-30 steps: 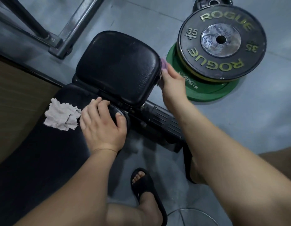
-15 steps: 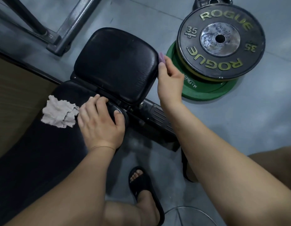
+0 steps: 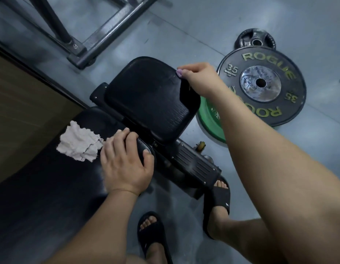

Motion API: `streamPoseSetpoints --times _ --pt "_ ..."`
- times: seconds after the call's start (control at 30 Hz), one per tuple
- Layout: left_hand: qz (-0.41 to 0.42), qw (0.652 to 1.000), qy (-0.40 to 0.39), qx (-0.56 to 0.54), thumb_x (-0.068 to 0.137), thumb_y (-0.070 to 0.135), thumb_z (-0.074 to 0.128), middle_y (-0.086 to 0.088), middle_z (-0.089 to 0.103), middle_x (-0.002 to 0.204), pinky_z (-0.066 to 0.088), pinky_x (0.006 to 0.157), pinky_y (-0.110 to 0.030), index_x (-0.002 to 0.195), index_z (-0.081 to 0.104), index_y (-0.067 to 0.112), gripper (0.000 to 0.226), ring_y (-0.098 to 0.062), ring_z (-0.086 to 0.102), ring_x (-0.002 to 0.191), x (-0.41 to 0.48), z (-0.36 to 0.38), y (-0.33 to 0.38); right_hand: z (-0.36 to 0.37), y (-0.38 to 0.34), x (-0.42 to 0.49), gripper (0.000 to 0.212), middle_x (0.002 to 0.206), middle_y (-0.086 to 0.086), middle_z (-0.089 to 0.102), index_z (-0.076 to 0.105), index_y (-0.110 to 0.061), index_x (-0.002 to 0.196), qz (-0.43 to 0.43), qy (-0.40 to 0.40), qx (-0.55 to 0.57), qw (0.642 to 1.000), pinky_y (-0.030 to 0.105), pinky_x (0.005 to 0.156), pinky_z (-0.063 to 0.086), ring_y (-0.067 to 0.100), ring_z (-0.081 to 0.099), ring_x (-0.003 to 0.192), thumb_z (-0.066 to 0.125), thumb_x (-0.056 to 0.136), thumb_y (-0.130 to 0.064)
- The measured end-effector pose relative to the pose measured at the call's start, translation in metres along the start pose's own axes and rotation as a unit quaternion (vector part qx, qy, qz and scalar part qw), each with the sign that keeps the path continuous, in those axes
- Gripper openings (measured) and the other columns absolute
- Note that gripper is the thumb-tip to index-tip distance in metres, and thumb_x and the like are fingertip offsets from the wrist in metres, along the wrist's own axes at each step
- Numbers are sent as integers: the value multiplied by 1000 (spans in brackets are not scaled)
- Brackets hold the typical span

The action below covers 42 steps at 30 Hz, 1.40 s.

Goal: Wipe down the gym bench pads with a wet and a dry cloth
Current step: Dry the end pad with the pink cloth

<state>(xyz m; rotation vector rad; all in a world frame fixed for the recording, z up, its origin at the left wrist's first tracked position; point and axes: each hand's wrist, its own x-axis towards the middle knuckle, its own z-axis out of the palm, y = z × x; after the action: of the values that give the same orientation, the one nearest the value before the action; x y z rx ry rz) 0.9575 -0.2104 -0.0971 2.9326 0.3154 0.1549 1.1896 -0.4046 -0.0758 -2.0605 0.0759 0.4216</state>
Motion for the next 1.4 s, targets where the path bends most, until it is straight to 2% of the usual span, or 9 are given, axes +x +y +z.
streamPoseSetpoints --times 0.13,0.23,0.43,0.53,0.63,0.8,0.93,1.27,1.4 --pt "-1 1000 -1 0 85 40 49 -9 48 142 35 109 -55 128 56 11 53 -35 42 133 0 0 -1 5 -27 40 32 124 8 72 73 -10 115 -21 -79 -103 991 29 101 48 20 65 118 61 101 -37" --pt "-3 1000 -3 -3 84 41 48 -8 48 143 35 109 -55 128 56 11 53 -33 42 134 1 0 -1 17 -34 57 43 119 19 70 67 2 117 -29 -90 -115 989 35 93 50 16 63 93 60 101 -37" --pt "0 1000 -3 -1 83 41 50 -10 49 143 32 111 -53 128 56 11 54 -34 41 134 0 -1 0 -4 -4 36 64 82 0 52 68 5 108 4 -68 -65 996 30 73 38 12 44 77 66 89 -55" --pt "-3 1000 4 -2 83 41 50 -10 50 142 33 109 -53 127 57 11 54 -34 42 133 0 -2 1 -21 16 4 37 77 0 57 75 -16 88 15 -73 -18 997 31 71 39 14 48 71 66 91 -53" --pt "-6 1000 6 -2 83 40 50 -10 51 141 33 108 -54 127 58 11 53 -35 42 132 0 -2 1 -23 17 -9 34 86 -13 75 81 -18 100 3 -65 -24 998 22 78 51 3 64 78 63 98 -47" --pt "-5 1000 -2 -2 84 40 52 -10 51 142 31 111 -52 127 58 11 52 -34 43 134 1 -3 -2 -1 -12 30 46 78 -4 60 73 -1 93 -9 -64 -73 995 26 70 44 7 52 72 58 101 -44" --pt "1 1000 1 -13 84 39 53 -11 53 141 29 115 -50 127 57 11 52 -34 44 135 2 -4 -3 21 -37 62 32 66 -4 51 65 -15 78 -27 -101 -73 992 22 58 38 8 43 58 62 100 -38" --pt "0 1000 -6 -17 82 39 57 -9 54 140 29 116 -48 126 59 13 51 -31 45 135 2 -6 -2 40 -43 95 41 109 1 77 77 -16 108 46 -217 -30 975 41 107 49 21 71 109 51 95 -45" --pt "0 1000 -6 -18 82 39 58 -10 54 139 28 116 -49 125 59 12 50 -32 45 135 2 -7 -2 14 -17 65 38 109 14 67 68 -3 103 77 -197 77 974 39 103 48 24 64 106 62 94 -39"
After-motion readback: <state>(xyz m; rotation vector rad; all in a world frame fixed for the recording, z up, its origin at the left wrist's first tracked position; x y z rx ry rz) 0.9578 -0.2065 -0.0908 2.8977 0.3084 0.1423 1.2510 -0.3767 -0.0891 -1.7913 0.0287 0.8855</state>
